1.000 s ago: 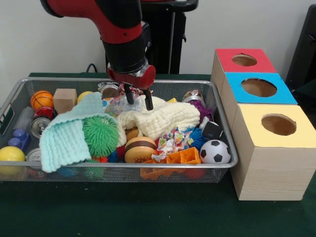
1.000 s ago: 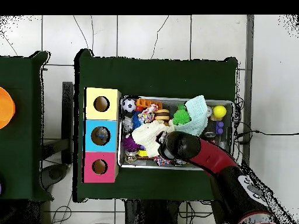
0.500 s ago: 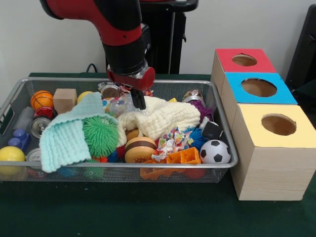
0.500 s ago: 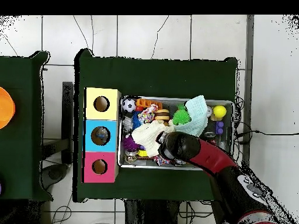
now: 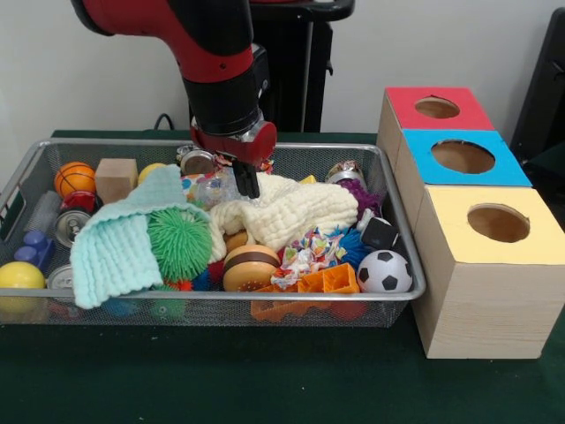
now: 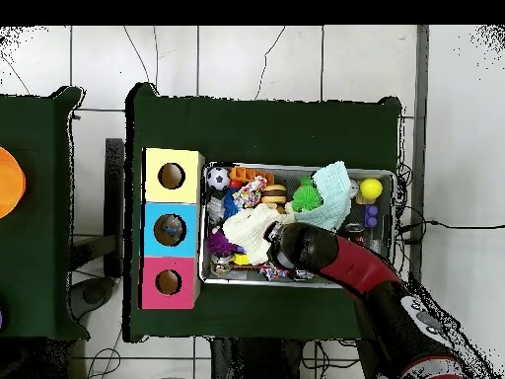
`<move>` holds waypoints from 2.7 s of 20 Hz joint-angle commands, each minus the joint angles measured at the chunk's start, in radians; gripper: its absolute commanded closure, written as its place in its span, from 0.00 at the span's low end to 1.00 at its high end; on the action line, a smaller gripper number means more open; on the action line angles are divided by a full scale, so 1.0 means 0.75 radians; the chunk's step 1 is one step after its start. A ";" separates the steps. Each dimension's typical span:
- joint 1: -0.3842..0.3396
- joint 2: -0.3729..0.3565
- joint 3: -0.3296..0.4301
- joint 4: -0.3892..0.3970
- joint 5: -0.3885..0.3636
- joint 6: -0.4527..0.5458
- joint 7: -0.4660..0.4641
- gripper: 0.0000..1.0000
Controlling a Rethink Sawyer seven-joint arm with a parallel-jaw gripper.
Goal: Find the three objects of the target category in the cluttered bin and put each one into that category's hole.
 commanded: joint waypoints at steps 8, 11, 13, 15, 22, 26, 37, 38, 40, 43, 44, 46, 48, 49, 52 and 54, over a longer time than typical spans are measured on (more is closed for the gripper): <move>-0.023 0.066 0.074 -0.024 -0.030 -0.005 0.054 1.00; -0.021 0.053 0.073 -0.015 -0.025 0.012 0.057 1.00; -0.020 0.046 0.074 -0.015 -0.019 0.027 0.059 1.00; -0.014 0.042 0.072 -0.018 -0.015 0.037 0.063 1.00; 0.016 0.052 0.034 -0.035 -0.014 0.006 0.105 1.00; 0.019 0.050 0.029 -0.039 -0.020 0.021 0.095 0.00; 0.025 0.053 0.020 -0.053 -0.024 0.010 0.096 0.00; 0.028 0.050 0.016 -0.052 -0.022 0.022 0.099 0.00; 0.033 0.044 0.011 -0.050 -0.019 0.045 0.099 0.00; 0.030 -0.005 -0.003 -0.031 -0.036 0.111 0.069 0.00; 0.019 -0.015 -0.001 -0.032 -0.039 0.129 0.055 0.00; -0.009 -0.066 0.001 -0.020 -0.045 0.185 0.019 0.00; -0.027 -0.104 0.008 -0.003 -0.043 0.219 0.002 0.00; -0.040 -0.136 0.015 0.018 -0.041 0.236 -0.009 0.00; -0.050 -0.176 0.020 0.034 -0.038 0.273 -0.013 0.00; -0.064 -0.196 0.030 0.041 -0.036 0.292 -0.021 0.00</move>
